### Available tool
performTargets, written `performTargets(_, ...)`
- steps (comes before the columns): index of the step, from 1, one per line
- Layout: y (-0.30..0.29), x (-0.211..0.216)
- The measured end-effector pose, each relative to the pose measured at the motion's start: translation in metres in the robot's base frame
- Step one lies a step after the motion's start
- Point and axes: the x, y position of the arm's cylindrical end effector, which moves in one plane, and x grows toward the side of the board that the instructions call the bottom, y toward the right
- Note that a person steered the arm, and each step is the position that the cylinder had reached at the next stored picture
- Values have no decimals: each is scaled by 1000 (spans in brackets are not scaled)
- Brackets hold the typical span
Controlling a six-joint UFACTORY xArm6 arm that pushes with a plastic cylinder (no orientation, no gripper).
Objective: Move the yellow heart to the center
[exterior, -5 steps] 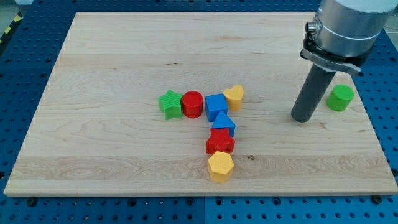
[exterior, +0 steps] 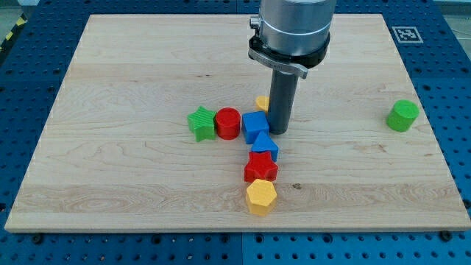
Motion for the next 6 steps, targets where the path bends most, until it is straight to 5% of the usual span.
performTargets(6,-31,-63)
